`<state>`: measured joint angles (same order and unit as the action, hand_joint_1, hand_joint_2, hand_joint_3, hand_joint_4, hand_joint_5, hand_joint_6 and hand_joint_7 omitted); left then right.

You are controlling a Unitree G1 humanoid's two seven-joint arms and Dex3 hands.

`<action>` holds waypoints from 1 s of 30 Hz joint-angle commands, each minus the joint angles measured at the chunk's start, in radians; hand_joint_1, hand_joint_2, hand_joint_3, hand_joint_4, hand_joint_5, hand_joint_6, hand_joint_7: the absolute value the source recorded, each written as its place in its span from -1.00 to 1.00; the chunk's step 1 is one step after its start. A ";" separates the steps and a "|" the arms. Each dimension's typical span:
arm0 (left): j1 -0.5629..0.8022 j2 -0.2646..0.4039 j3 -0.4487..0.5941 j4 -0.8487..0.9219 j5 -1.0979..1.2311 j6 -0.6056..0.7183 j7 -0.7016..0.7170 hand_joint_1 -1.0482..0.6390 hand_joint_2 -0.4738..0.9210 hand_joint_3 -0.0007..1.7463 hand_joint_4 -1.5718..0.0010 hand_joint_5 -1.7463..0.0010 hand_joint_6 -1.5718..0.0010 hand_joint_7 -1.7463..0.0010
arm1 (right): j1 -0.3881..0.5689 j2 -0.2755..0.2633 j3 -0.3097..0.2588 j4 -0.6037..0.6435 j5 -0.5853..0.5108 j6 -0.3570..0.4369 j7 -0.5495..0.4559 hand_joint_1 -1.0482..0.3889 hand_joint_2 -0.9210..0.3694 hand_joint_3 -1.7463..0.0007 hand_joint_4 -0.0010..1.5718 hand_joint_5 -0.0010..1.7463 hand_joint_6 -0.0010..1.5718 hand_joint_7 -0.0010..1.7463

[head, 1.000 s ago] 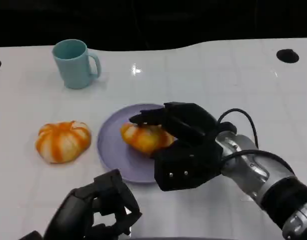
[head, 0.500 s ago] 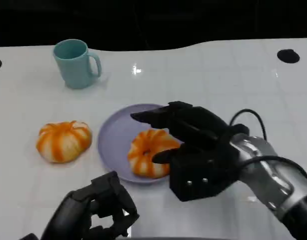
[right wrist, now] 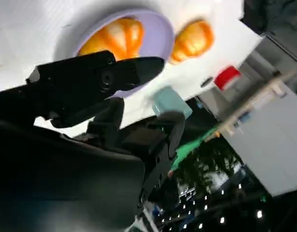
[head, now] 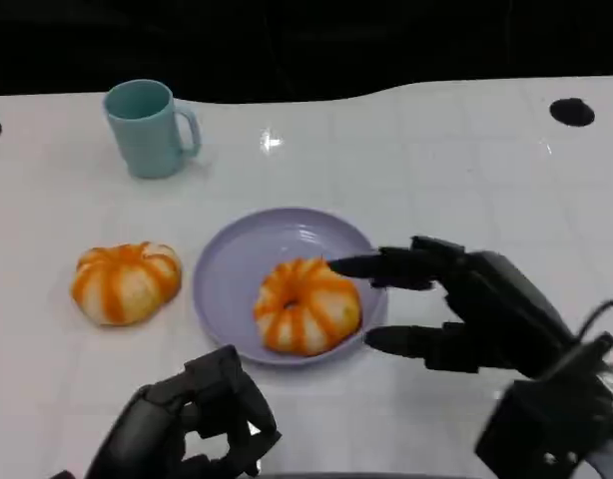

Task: Grasp the bread from the table and place it into the plate.

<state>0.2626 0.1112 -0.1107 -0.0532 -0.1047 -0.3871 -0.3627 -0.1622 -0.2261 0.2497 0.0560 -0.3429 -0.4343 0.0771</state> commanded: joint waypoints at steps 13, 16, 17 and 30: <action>-0.001 0.010 0.001 -0.020 0.009 0.008 0.008 -0.39 1.00 -0.64 0.13 -1.00 0.22 -0.75 | 0.273 -0.057 -0.153 -0.184 0.061 -0.030 0.010 0.49 -0.06 -0.60 0.00 1.00 -0.25 0.78; -0.002 0.011 0.002 -0.026 0.012 0.013 0.010 -0.39 1.00 -0.63 0.13 -1.00 0.22 -0.75 | 0.315 -0.072 -0.162 -0.222 0.049 -0.011 0.022 0.48 -0.04 -0.65 -0.03 1.00 -0.30 0.85; -0.002 0.012 0.004 -0.028 0.010 0.017 0.009 -0.39 1.00 -0.63 0.12 -1.00 0.22 -0.75 | 0.330 -0.075 -0.164 -0.230 0.044 -0.009 0.021 0.47 -0.03 -0.68 -0.05 1.00 -0.31 0.85; -0.014 0.018 0.021 -0.010 -0.005 0.016 0.002 -0.38 1.00 -0.64 0.13 -1.00 0.21 -0.75 | 0.358 -0.073 -0.165 -0.182 -0.080 -0.014 -0.042 0.40 0.02 -0.66 -0.09 1.00 -0.31 0.83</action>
<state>0.2531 0.1148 -0.0988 -0.0716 -0.1053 -0.3690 -0.3624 0.1954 -0.2843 0.0939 -0.1451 -0.4053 -0.4464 0.0576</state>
